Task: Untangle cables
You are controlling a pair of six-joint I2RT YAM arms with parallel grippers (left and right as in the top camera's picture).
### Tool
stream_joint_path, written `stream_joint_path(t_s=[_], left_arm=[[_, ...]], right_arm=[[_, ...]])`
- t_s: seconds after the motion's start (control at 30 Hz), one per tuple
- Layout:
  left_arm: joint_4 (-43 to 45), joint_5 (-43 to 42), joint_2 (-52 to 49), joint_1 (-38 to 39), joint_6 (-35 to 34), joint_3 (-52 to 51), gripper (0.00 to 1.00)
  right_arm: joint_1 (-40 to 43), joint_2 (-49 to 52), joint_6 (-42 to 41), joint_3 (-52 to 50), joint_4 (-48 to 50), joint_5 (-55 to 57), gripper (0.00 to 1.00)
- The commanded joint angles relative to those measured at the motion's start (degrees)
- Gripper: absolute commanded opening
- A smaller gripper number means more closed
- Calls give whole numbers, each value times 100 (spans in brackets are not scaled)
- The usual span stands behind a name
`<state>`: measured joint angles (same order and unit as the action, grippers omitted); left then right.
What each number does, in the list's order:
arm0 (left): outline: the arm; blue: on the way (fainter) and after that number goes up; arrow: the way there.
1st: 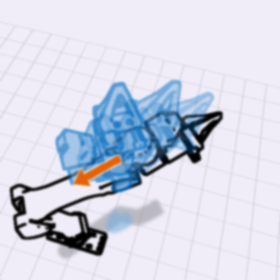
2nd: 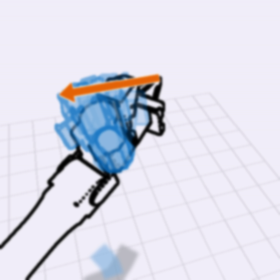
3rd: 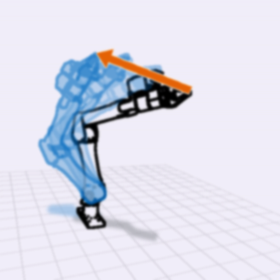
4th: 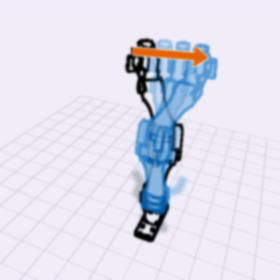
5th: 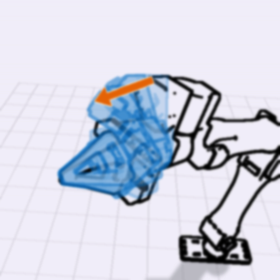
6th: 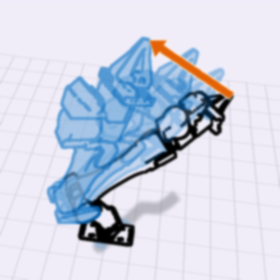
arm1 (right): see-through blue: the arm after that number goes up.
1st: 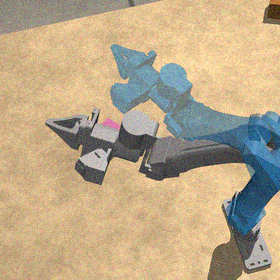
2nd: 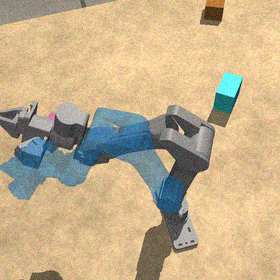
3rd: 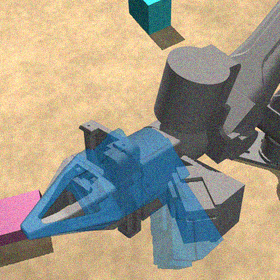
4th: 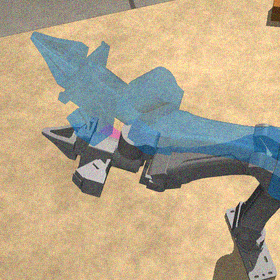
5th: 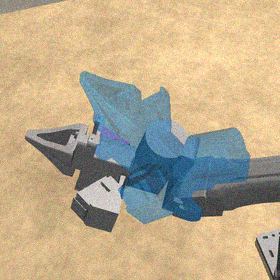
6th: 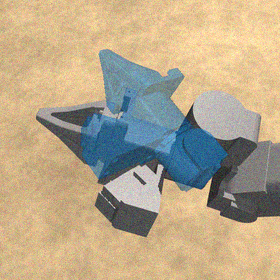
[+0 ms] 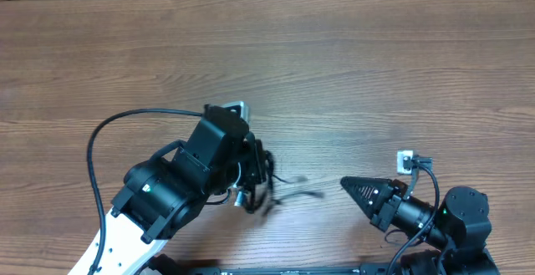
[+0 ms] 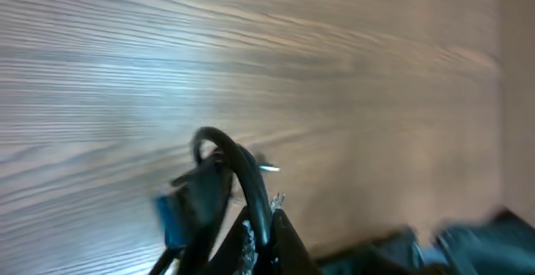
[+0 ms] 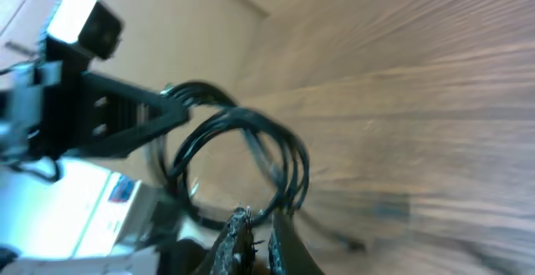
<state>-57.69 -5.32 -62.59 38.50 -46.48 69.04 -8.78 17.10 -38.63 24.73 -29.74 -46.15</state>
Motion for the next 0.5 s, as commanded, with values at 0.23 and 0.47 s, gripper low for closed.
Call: stream_joint_path(t_s=[0.23,0.47], left_arm=[[125,321,35,-20,79,48,4],[457,-1366,35,-22,1655,48,4]], right_arm=[[-22,-42,105,70,-562,-186,35],[-22,-42,1196,70,-514,-190,91]])
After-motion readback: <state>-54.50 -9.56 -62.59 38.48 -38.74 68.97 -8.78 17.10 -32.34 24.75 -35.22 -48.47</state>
